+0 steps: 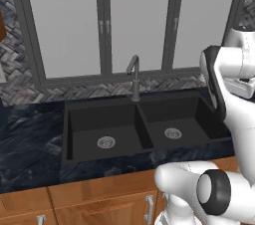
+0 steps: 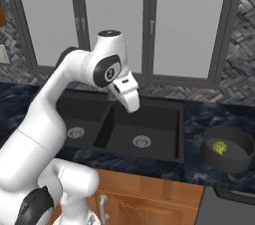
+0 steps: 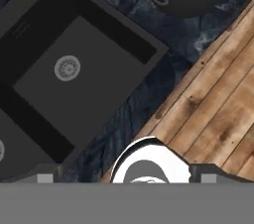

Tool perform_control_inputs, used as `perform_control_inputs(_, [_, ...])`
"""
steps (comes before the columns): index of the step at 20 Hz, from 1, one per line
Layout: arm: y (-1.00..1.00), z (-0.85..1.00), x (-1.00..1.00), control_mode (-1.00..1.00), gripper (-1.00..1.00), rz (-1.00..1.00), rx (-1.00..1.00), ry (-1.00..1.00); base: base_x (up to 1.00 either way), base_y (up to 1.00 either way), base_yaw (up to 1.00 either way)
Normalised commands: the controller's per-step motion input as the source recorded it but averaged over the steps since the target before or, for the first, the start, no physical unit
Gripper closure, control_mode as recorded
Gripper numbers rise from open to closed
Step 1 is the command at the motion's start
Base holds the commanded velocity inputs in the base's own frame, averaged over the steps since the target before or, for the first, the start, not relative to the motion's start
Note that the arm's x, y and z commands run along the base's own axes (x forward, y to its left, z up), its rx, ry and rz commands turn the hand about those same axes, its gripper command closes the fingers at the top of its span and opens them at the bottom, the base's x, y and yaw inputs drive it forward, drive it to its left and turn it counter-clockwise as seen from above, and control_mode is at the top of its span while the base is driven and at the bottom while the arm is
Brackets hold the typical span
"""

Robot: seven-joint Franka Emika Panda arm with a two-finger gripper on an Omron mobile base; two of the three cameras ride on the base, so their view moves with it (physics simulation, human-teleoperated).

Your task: Dump the broccoli from the pot into the sink. Then turn on the water and wash the broccoli. Then turn off the water and put the broccoli back in the pot.

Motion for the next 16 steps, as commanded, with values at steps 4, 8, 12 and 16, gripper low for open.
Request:
perform_control_inputs(4, [-0.63, -0.12, 0.00, -1.00, -1.00, -0.34, 0.02, 0.16, 0.00, 0.00, 0.00])
perform_control_inputs(8, [-0.58, -0.17, 0.00, -1.00, -1.00, -0.33, 0.01, 0.09, 0.00, 0.00, 0.00])
perform_control_inputs(12, [-0.51, -0.20, 0.00, -1.00, -1.00, -0.29, 0.00, 0.01, 0.00, 0.00, 0.00])
perform_control_inputs(16, [-0.45, -0.17, 0.00, -1.00, -1.00, -0.23, 0.00, 0.00, 0.00, 0.00, 0.00])
